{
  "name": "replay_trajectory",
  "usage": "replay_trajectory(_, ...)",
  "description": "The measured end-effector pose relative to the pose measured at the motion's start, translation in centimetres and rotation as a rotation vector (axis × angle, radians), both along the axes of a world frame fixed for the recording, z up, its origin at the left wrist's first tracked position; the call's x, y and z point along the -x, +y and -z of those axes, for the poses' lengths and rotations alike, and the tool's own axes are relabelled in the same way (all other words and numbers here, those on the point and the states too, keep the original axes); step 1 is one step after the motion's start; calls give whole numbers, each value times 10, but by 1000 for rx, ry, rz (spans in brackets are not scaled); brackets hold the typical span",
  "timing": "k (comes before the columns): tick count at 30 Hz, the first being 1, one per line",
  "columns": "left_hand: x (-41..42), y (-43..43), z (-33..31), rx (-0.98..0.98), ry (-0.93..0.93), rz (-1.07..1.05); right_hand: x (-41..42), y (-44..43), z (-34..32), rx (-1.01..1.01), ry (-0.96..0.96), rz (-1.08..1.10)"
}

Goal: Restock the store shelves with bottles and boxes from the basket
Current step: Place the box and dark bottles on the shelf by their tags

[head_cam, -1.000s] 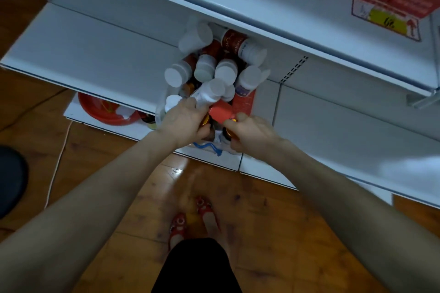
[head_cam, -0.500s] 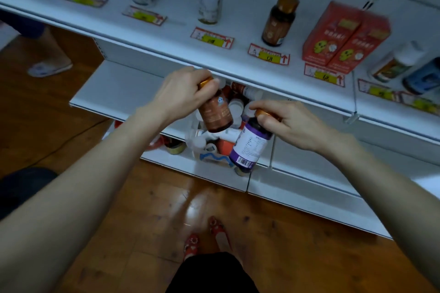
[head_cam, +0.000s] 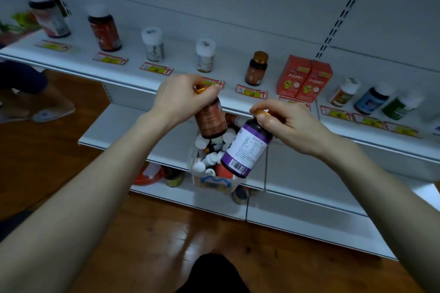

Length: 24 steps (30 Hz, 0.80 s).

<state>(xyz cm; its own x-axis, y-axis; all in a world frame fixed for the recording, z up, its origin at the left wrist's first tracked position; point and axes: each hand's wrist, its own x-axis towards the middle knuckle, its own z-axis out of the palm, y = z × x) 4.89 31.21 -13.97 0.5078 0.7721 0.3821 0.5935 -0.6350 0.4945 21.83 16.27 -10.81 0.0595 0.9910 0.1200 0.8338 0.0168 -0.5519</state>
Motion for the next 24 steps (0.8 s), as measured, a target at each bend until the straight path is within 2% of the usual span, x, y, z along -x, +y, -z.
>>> replay_trajectory(6,15,-4,-6,4,0,9,12,-4,-5,-4,-34,-64)
replay_trajectory(12,22,-11,-5,-15,-53,32,11,-16,-18,-5,161,-86)
replay_trajectory(21,-17,-37,7,24,16,125,-15,-66,-28,-70,75,24)
replay_trajectory(24,-45,-57,12,22,69,193,-32,-94,-24,-95,-28,97)
